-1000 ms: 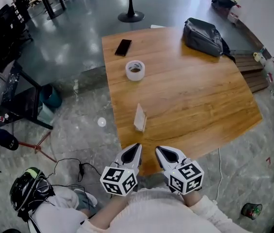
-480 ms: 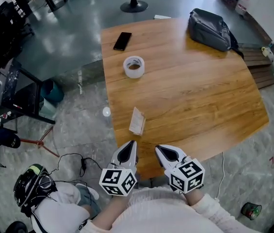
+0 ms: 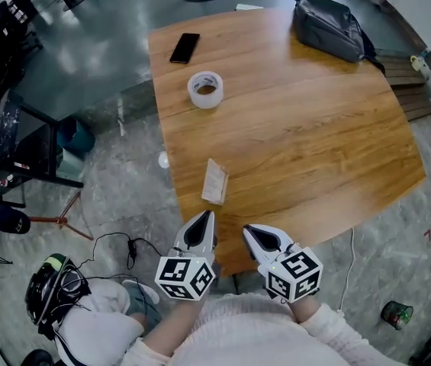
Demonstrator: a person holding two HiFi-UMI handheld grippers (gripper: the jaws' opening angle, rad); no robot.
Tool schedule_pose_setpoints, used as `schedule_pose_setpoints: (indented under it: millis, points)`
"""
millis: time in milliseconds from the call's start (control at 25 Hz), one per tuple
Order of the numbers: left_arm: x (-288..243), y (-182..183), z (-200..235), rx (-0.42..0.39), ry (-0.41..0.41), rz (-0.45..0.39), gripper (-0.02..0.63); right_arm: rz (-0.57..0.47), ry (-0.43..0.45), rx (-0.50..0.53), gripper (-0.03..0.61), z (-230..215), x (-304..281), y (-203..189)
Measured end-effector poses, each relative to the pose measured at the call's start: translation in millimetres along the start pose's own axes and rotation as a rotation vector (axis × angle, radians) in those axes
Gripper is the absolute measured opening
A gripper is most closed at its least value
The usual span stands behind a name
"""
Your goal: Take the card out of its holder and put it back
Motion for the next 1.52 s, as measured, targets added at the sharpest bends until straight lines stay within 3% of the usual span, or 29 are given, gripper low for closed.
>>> schedule_pose_setpoints:
  millis: [520,920,1520]
  points:
    - [-18,-5,6,-0.012,0.005,0.04,0.07,0.02,-0.004,-0.088,-0.002,-4,-6,-22]
    - [-29,7,13,-0.04,0.069,-0.052,0.101,0.042,0.001,-0.115,-0.002,-10,-10,-30]
    - [-32,5,11,-0.07,0.155,-0.137,0.078,0.062,-0.02,-0.125,-0.002,-23,-2,-33]
Point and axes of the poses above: the fingertips, and each gripper's own axes: x backward along the fingers, z to its left, y out of its top, the point moved 5 cm from there along x, backward along the fingers, and after that the axes turned 2 degrees about -x, right-handed, at the moved point
